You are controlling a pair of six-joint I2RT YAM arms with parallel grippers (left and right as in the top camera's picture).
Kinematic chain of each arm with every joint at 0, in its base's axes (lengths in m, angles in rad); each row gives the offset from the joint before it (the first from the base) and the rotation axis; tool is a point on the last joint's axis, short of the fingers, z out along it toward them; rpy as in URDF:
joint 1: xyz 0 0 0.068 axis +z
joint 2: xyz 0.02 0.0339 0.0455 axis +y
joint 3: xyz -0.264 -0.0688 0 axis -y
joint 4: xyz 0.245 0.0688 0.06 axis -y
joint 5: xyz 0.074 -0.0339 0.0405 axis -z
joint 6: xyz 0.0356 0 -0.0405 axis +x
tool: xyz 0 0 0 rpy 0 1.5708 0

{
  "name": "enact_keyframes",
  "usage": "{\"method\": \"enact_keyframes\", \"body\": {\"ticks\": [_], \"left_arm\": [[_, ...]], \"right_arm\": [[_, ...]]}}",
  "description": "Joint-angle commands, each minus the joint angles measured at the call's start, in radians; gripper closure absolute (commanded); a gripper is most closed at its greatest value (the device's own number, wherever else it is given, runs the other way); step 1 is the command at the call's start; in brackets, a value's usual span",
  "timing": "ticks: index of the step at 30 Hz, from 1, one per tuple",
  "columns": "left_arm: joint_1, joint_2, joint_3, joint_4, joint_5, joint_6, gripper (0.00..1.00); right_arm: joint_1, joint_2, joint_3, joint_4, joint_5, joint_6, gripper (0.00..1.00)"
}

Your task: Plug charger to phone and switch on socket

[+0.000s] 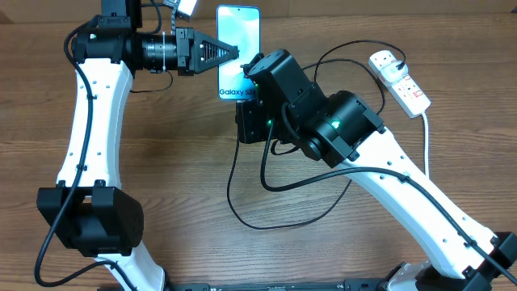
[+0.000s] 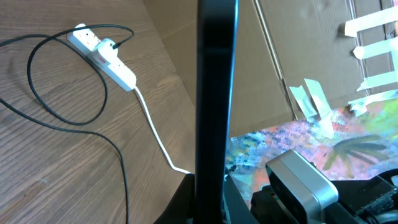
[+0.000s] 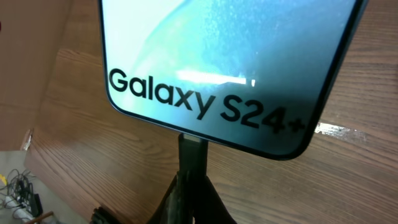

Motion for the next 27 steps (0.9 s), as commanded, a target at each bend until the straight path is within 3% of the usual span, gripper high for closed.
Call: {"method": "enact_keyframes", "body": {"ticks": [1,12,15,18,27], "left_arm": [[-0.009,-0.004,0.008,-0.015,0.048,0.04,0.96],[-0.009,-0.004,0.007,-0.018,0.044,0.04,0.96],[-0.009,-0.004,0.007,-0.02,-0.025,0.038,0.96],[-0.009,-0.004,0.007,-0.032,-0.105,0.027,0.96],[-0.013,0.008,0.001,-0.145,-0.534,0.028,0.96]], "right_arm": [[-0.02,-0.02,0.027,0.04,0.041,0.002,0.96],[-0.047,-0.02,0.027,0.071,0.042,0.002,0.96],[-0.056,-0.02,0.027,0.065,0.042,0.002,0.79],[-0.061,-0.02,0.027,0.047,0.042,0.002,0.49],[-0.18,-0.02,0.027,-0.1,0.06,0.003,0.39]]}}
